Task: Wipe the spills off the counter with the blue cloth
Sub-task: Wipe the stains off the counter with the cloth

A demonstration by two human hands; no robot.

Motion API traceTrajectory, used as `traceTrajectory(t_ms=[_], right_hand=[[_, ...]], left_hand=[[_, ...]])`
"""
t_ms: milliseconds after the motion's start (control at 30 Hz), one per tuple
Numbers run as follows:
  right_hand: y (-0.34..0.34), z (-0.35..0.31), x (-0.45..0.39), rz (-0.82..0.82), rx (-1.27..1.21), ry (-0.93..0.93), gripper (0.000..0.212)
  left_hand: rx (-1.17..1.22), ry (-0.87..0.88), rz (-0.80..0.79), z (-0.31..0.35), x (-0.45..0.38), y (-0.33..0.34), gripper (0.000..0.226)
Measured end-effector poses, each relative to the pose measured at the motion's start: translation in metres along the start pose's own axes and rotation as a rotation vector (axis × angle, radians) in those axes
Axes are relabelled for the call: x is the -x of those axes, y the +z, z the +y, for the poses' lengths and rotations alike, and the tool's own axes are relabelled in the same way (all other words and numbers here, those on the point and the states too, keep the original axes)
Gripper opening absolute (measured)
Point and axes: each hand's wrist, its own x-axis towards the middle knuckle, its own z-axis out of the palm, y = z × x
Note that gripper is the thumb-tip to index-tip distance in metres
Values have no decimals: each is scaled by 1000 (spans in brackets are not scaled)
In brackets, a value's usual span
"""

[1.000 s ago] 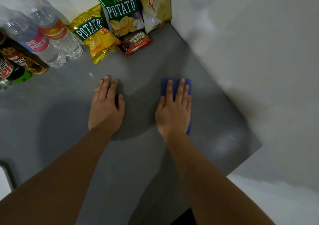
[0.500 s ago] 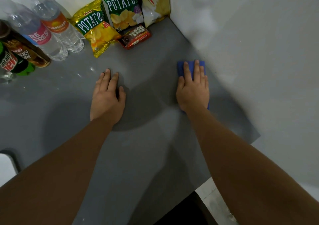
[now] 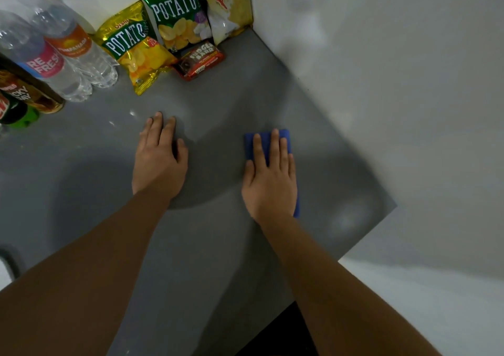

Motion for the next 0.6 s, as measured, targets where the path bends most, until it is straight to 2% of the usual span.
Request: traceTrajectory(t_ms=[133, 300, 433, 600], right_hand=[[-8, 10, -39, -31, -43, -68, 57], [-19, 43, -68, 61, -11, -14, 55], [-24, 69, -63, 99, 30, 51, 54], [-31, 90, -29, 57, 57, 136, 57]], left_hand=[[3, 17, 21, -1, 1, 0, 51], [3, 28, 43, 0, 1, 0, 50], [0, 39, 49, -1, 0, 0, 51], [-5, 22, 43, 0, -1, 0, 51]])
